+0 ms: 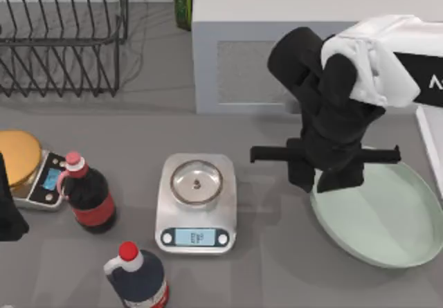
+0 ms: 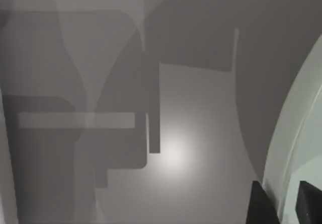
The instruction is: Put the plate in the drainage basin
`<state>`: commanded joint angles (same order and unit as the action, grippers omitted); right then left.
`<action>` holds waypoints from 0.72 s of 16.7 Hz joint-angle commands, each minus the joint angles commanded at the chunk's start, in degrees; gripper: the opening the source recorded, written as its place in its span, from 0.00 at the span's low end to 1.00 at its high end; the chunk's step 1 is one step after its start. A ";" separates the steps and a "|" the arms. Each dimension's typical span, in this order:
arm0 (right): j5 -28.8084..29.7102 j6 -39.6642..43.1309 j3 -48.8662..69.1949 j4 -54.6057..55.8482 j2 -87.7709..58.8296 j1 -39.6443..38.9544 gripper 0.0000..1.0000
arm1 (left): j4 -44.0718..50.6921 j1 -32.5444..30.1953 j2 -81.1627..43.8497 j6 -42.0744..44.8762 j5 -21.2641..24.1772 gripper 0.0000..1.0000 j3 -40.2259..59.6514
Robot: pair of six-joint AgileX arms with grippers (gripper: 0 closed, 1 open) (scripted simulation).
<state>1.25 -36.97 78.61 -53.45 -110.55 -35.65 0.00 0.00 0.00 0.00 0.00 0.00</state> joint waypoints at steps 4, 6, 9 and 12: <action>-0.02 0.06 18.79 -19.26 -0.10 0.06 0.00 | 0.00 0.00 0.00 0.00 0.00 1.00 0.00; -0.03 0.23 28.21 -28.98 0.28 0.23 0.00 | 0.00 0.00 0.00 0.00 0.00 1.00 0.00; -0.05 0.59 38.77 -39.68 1.16 0.57 0.00 | 0.00 0.00 0.00 0.00 0.00 1.00 0.00; -0.07 0.91 43.94 -44.92 2.02 0.89 0.00 | 0.00 0.00 0.00 0.00 0.00 1.00 0.00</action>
<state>1.19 -36.07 122.55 -98.37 -108.53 -34.77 0.00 0.00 0.00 0.00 0.00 0.00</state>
